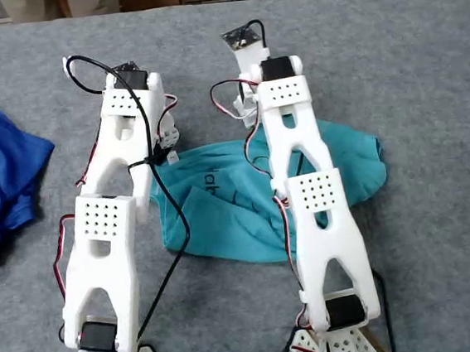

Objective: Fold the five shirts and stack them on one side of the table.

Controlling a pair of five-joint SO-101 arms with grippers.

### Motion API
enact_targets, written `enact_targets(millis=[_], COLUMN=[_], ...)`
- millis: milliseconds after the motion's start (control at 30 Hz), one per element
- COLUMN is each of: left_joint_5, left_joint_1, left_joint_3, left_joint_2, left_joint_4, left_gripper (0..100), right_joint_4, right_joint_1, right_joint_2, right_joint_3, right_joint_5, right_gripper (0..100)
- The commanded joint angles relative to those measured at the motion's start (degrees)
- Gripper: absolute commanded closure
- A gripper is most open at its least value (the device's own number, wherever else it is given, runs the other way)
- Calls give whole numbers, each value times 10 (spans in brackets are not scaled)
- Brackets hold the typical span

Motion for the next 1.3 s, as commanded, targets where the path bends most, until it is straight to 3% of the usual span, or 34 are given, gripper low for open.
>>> enact_targets(millis=[0,433,633,967,1267], left_joint_5=[4,4,4,4,1], left_joint_1=[7,6,6,-10,-9], left_joint_3=[-23,-23,-23,-36,-113], left_joint_2=[-11,-11,-11,-30,-191], left_joint_4=[11,11,9,13,15], left_gripper=[980,980,980,980,980], right_joint_4=[-7,-21,-35,36,101], right_joint_1=[5,25,48,52,120], right_joint_2=[-1,-1,-7,-14,-201], right_joint_3=[-21,-25,-28,-175,-170], right_joint_5=[-6,-5,-2,-1,-1], right_gripper=[896,912,992,991,991])
